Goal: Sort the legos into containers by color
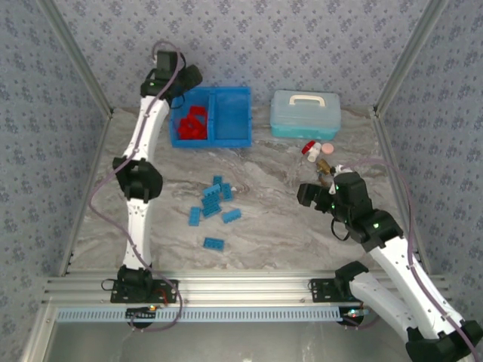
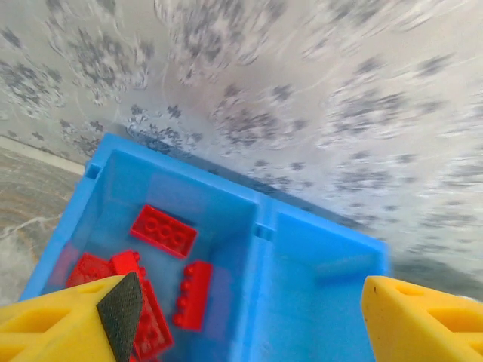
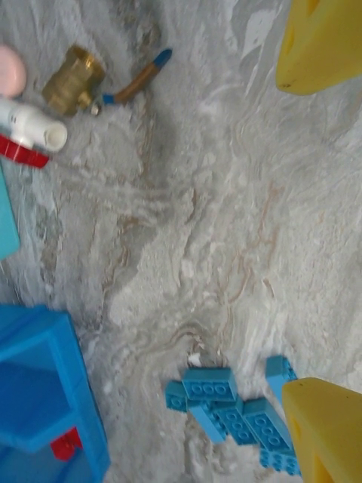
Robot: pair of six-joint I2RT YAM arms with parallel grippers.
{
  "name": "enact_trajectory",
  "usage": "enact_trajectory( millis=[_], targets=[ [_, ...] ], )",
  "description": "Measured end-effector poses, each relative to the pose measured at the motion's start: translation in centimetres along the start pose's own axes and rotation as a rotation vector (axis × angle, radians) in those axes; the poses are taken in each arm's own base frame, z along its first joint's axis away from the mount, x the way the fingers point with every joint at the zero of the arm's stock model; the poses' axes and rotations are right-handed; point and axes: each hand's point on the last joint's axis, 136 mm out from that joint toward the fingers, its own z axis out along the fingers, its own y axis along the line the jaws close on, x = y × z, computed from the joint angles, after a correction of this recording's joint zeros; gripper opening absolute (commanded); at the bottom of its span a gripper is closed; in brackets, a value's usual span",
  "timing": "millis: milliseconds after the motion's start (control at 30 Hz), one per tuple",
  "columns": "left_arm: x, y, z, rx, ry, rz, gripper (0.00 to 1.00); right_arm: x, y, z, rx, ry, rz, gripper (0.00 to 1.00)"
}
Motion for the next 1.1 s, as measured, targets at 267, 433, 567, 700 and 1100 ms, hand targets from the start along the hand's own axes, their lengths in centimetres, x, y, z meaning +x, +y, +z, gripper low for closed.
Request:
enact_trajectory(
  millis=[267, 433, 567, 700, 1100],
  targets=[
    [4.2, -4.8, -24.4, 0.167, -0.006, 0.056, 0.83, 0.1, 9.4, 4.2, -0.133, 0.178, -0.257, 0.88],
    [13.5, 2.4, -29.7, 0.068, 0.121, 0.079, 0.88, 2.1, 15.6, 8.0, -0.137, 0.26, -0.42, 0.8],
    [19.8, 7.6, -30.4, -0.037, 0.265, 0.127, 0.96, 4.9, 18.3, 11.4, -0.123, 0.326, -0.49, 0.74],
    [23.9, 10.7, -30.4, -0.078, 0.367, 0.193, 0.99, 7.7, 19.1, 15.5, -0.07, 0.394, -0.531, 0.63],
    [29.5, 13.9, -29.2, -0.037, 0.482, 0.381, 0.99, 11.5, 19.4, 23.9, 0.043, 0.439, -0.547, 0.45]
  ],
)
